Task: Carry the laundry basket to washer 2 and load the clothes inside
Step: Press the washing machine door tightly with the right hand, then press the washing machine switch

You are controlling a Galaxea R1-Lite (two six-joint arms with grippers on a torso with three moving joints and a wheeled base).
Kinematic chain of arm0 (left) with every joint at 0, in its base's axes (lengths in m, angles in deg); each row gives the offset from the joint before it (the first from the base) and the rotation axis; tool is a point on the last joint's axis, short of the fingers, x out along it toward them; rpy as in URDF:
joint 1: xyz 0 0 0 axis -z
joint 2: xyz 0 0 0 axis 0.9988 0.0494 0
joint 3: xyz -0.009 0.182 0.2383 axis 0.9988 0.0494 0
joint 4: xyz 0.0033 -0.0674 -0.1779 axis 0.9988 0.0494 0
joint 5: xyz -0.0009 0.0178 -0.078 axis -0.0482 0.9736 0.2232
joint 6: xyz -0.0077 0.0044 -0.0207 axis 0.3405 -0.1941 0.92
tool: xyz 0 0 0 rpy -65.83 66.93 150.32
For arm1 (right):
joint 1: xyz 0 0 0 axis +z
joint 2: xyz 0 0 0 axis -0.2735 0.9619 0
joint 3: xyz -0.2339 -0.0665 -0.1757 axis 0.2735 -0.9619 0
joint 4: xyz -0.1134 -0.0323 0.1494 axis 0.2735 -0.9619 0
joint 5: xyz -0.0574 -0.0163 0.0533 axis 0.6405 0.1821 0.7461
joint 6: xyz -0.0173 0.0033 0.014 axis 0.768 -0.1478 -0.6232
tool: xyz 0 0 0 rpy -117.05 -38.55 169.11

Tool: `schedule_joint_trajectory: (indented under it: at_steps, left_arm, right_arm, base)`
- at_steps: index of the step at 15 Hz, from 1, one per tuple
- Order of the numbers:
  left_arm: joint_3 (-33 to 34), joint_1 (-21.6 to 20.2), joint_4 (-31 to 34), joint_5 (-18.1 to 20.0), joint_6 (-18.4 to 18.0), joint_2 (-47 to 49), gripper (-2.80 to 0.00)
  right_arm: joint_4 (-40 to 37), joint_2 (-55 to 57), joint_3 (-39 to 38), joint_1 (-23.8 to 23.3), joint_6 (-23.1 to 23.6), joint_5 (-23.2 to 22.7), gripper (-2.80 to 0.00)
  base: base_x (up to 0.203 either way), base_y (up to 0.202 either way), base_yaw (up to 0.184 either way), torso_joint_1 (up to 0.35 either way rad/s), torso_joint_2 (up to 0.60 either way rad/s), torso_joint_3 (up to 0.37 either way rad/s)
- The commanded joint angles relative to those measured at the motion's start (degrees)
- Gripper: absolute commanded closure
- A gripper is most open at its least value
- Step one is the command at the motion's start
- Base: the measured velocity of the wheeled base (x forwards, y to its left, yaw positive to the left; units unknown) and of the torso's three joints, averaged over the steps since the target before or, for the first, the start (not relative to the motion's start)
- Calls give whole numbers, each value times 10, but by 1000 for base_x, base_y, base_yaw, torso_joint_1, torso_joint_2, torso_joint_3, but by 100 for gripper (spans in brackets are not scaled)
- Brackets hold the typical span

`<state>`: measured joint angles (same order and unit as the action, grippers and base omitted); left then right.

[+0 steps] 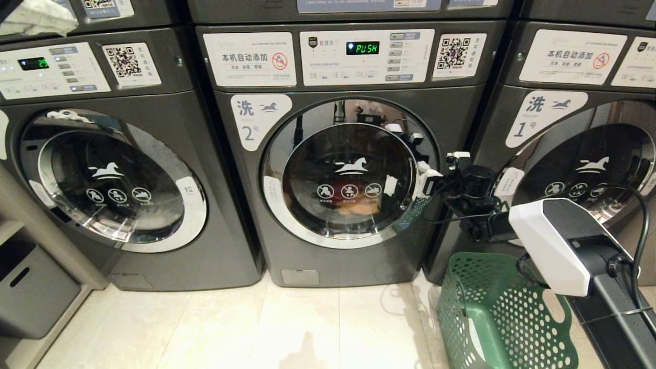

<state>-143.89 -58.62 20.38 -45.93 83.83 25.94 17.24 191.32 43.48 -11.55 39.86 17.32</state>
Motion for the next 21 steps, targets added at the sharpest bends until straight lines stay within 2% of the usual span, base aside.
schedule_joint_trajectory:
  at_steps: [1,9,11,15,21]
  left_arm:
    - [10,0,2,-2,2,-1,0]
    - [12,1,4,-12,-15,1,0]
    - [29,1,3,-9,-17,-1,0]
    - [76,2,-6,-10,-77,-12,0]
    - [77,6,-5,-9,-86,-20,0]
  right_arm:
    - [12,2,-2,-5,11,-3,0]
    - [17,15,-2,-4,9,-18,0]
    - [17,22,-2,-3,8,-20,0]
    - [17,29,-2,-1,8,-29,0]
    - [19,22,-2,2,9,-28,0]
  base:
    - [0,0,0,0,0,0]
    - [0,0,0,0,0,0]
    - [0,0,0,0,0,0]
    - [0,0,0,0,0,0]
    - [0,0,0,0,0,0]
